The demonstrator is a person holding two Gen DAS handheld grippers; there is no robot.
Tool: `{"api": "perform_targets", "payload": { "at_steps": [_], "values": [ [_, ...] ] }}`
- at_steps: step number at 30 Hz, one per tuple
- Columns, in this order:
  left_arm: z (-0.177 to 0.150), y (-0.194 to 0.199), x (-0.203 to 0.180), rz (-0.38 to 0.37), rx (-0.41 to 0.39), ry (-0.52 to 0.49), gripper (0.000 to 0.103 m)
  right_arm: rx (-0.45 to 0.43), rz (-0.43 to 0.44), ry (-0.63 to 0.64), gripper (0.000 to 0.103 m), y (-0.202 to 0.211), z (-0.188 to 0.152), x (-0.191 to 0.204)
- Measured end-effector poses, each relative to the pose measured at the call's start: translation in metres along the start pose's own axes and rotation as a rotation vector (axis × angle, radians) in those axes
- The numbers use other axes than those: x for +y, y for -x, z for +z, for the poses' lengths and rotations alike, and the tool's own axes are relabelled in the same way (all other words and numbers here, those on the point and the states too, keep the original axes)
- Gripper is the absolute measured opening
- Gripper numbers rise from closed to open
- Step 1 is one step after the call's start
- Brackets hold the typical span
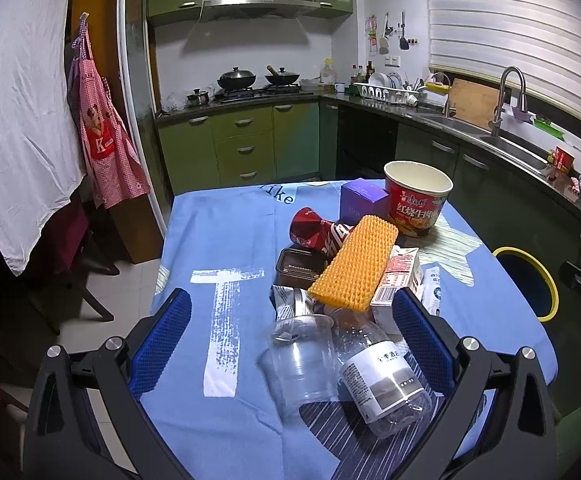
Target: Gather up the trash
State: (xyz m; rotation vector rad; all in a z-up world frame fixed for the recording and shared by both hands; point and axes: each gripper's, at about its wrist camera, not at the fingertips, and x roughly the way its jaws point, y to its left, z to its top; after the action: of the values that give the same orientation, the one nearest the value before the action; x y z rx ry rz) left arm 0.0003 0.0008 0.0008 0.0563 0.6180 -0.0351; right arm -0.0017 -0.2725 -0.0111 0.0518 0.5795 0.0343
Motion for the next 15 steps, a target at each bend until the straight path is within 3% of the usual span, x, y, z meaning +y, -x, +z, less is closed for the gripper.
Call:
{"api": "perform_targets", "payload": {
  "at_steps": [15],
  "values": [
    [-0.005,-0.015,-0.001,0.001,0.026,-0.008,0.099,0.027,-0.004,-0.002,0.097,-0.009,-0.005,-0.002]
  ]
}}
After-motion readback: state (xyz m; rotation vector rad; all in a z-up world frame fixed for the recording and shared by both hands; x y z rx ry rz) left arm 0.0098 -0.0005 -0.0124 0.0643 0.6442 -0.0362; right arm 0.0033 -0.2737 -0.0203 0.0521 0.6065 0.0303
